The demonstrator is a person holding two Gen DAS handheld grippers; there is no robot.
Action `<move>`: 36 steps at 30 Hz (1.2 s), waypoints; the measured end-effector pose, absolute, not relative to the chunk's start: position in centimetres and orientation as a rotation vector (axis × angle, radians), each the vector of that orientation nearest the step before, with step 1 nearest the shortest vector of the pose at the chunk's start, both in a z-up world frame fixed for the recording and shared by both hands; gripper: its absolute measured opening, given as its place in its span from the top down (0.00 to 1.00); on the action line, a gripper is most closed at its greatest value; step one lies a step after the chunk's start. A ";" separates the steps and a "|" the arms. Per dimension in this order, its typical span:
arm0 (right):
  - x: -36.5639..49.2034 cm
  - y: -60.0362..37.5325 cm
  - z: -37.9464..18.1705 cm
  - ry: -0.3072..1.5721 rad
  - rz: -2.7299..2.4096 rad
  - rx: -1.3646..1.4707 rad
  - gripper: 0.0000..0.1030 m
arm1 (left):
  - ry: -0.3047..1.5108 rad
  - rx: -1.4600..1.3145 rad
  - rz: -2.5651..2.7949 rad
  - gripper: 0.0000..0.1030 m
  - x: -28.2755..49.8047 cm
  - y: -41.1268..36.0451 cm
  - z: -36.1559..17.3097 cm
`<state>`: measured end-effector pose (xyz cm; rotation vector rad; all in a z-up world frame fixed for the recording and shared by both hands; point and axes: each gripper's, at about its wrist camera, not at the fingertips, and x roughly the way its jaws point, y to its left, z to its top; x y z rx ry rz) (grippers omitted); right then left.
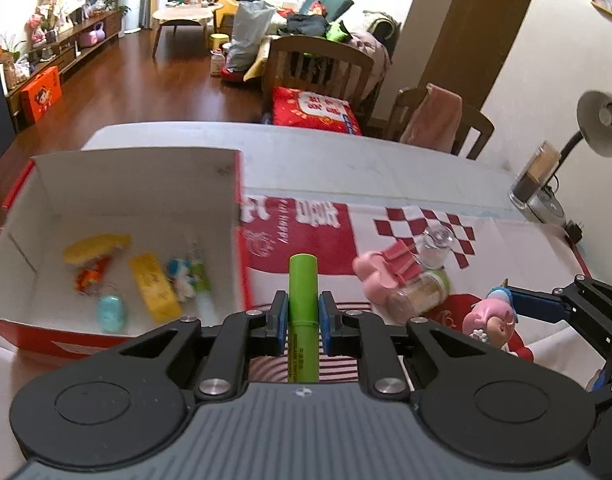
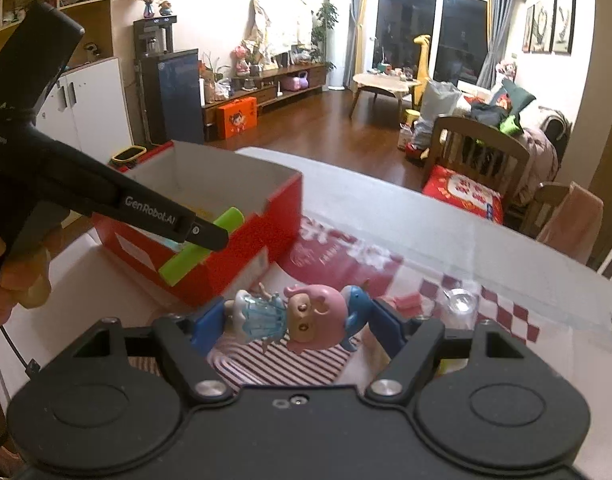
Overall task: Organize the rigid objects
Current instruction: 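Carry the highlighter with the left gripper while the right gripper carries the pig figure over the shoebox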
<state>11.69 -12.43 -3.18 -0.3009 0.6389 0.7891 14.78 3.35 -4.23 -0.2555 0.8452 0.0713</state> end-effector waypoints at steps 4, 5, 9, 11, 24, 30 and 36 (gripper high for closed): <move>11.3 -10.1 -2.4 0.624 0.790 -0.319 0.26 | 0.830 -0.258 0.081 0.85 14.0 6.1 -3.4; 11.1 -9.4 -2.3 0.620 0.792 -0.323 0.26 | 0.825 -0.258 0.083 0.85 13.7 7.0 -3.2; 10.6 -6.7 -1.7 0.604 0.795 -0.342 0.26 | 0.808 -0.250 0.099 0.85 13.2 9.6 -2.6; 10.6 -5.3 -1.6 0.603 0.796 -0.350 0.26 | 0.803 -0.247 0.107 0.85 13.0 10.9 -2.4; 10.5 2.9 -1.9 0.596 0.816 -0.425 0.26 | 0.837 -0.221 0.141 0.85 13.3 18.7 -3.8; 11.2 6.0 -3.0 0.615 0.814 -0.450 0.26 | 0.852 -0.183 0.171 0.85 13.5 21.3 -4.7; 12.3 8.5 -4.9 0.649 0.801 -0.476 0.26 | 0.892 -0.165 0.213 0.85 14.6 24.3 -6.5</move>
